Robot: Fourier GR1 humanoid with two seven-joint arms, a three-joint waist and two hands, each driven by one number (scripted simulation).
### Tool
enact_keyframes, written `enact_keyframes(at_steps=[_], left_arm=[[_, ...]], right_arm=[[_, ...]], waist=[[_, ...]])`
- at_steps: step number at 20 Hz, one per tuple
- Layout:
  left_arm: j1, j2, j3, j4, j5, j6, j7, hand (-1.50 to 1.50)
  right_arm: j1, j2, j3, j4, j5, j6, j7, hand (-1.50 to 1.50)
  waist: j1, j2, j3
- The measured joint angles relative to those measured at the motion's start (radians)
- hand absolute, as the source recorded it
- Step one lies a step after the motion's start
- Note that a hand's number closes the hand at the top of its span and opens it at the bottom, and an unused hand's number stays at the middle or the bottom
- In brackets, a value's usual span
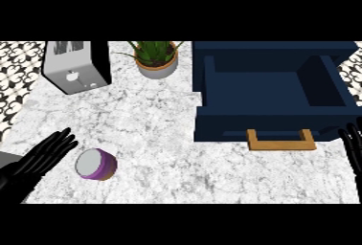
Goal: Pick up the can, place it into the drawer and close the drawer
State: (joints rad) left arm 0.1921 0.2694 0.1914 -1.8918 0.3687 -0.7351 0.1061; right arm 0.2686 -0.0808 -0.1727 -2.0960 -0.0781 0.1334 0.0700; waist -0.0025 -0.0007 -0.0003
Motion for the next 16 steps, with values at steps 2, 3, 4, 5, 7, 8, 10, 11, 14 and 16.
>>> enact_keyframes(at_steps=[2,3,4,5,7,8,10,11,14,16], left_arm=[[0.002,-0.021,-0.001,0.014,-0.041,-0.007,-0.025,-1.50],[-0.003,-0.027,0.002,0.028,-0.056,-0.011,-0.037,-1.50],[-0.017,-0.037,-0.004,0.054,-0.084,-0.013,-0.055,-1.50],[-0.028,-0.044,-0.004,0.068,-0.099,-0.009,-0.060,-1.50],[-0.046,-0.052,0.003,0.119,-0.147,-0.014,-0.106,-1.50],[-0.061,-0.055,0.006,0.147,-0.166,-0.011,-0.122,-1.50],[-0.051,-0.067,0.005,0.149,-0.189,-0.008,-0.137,-1.50],[-0.061,-0.069,0.009,0.167,-0.199,-0.006,-0.147,-1.50],[-0.084,-0.065,0.022,0.260,-0.260,-0.015,-0.232,-1.50],[-0.118,-0.054,0.033,0.321,-0.286,-0.014,-0.266,-1.50]], right_arm=[[0.019,0.004,-0.008,-0.002,-0.006,0.016,-0.013,-1.50],[0.012,0.009,-0.003,0.013,0.008,0.016,-0.025,-1.50],[-0.002,0.008,-0.008,0.023,0.010,0.014,-0.024,-1.50],[-0.006,0.003,-0.019,0.027,0.002,0.021,-0.026,-1.50],[0.001,0.005,-0.020,0.012,0.005,0.027,-0.022,-1.50],[-0.004,0.004,-0.030,0.026,-0.001,0.032,-0.030,-1.50],[-0.014,0.010,-0.029,0.042,0.014,0.030,-0.035,-1.50],[-0.019,0.007,-0.039,0.050,0.005,0.036,-0.039,-1.50],[-0.017,0.017,-0.038,0.038,0.008,0.035,-0.029,-1.50],[-0.017,0.029,-0.024,0.042,0.030,0.030,-0.036,-1.50]], waist=[[0.000,0.000,0.000],[0.001,0.000,0.000],[0.001,0.000,0.000],[0.001,0.000,0.000],[0.000,0.000,0.000],[0.000,0.000,0.000],[0.001,0.000,0.000],[0.001,0.000,0.000],[0.000,0.000,0.000],[0.000,0.001,0.000]])
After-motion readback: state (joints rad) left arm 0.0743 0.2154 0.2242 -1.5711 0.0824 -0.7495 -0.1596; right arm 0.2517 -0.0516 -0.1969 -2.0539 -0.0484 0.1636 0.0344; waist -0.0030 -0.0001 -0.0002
